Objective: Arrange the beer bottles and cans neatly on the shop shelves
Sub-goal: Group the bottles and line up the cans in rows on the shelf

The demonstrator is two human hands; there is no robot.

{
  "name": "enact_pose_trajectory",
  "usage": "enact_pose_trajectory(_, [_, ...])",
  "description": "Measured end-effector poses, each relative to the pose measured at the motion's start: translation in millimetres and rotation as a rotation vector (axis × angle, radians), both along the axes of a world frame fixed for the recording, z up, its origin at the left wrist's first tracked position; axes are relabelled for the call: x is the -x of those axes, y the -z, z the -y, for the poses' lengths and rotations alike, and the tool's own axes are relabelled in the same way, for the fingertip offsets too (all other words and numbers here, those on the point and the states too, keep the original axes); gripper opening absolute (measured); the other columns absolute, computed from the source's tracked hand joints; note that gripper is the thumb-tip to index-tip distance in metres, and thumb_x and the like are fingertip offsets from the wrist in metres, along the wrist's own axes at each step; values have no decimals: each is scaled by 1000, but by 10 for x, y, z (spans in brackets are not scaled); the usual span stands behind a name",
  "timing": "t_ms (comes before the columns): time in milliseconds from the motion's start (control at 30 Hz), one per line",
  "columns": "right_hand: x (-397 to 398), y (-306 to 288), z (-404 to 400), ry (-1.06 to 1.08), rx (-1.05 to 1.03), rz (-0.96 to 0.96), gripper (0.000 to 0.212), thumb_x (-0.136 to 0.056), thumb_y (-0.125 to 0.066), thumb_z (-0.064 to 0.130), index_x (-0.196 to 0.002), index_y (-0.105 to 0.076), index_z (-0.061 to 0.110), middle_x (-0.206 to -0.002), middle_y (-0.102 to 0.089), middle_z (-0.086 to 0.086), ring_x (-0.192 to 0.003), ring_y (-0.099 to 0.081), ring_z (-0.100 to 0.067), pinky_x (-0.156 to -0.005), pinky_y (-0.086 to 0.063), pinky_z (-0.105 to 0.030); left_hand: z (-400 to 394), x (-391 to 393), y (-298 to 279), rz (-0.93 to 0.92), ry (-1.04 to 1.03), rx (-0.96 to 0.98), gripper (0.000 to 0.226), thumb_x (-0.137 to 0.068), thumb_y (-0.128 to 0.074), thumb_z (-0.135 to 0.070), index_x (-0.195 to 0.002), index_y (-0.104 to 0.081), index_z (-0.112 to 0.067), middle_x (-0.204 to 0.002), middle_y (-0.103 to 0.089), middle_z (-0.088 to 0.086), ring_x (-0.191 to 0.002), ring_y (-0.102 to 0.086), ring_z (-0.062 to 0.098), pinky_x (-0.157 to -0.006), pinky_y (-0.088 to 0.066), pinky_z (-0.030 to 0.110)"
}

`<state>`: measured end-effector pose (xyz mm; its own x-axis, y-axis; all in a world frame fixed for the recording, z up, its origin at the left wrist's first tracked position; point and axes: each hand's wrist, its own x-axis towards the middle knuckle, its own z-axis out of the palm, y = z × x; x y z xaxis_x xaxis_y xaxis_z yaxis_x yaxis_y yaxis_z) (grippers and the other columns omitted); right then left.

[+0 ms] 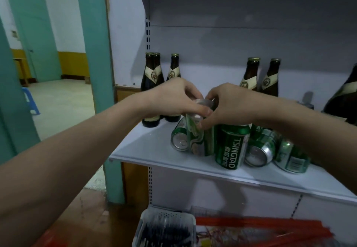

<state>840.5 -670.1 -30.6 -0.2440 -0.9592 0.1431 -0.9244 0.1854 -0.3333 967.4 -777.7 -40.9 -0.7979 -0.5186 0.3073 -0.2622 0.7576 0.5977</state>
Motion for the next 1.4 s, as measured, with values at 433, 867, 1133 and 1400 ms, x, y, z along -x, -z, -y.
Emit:
enact_pose_trajectory(433, [180,327,2,131,-23,-314,55,-71,-74,63,-106,-57,24,-99,-53,3,-102,-35,-19,-82,-32,-41,18,308,446,-96,-5,-113,38,-71,-87,-24,-104,-72,-17,-88,-70,-8,-64,-60,-6,-63,-45,12])
enact_pose_trajectory(867, [328,47,-51,-24,90,-144,54,-78,-72,57,-118,-63,23,-109,-64,8,-95,-62,-11,-85,-54,-31,340,96,745,-292,-134,-89,35,-88,-68,-40,-117,-62,-22,-111,-62,-1,-102,-58,12,-81,-50,19])
enact_pose_trajectory(1133, [261,-80,724,-301,135,-216,19,-92,-68,29,-108,-70,19,-100,-67,5,-92,-63,-9,-81,-51,-28,411,140,1110,-132,-244,-253,70,-76,-77,-50,-133,-47,-24,-127,-43,2,-110,-53,20,-83,-42,28])
enact_pose_trajectory(1400, [151,49,1327,-360,-380,-430,60,-82,-79,22,-136,-54,25,-136,-54,0,-119,-54,-20,-91,-47,-31,569,-21,1125,-284,-290,-472,42,-75,-82,-22,-110,-59,-18,-100,-63,1,-83,-65,15,-63,-48,25])
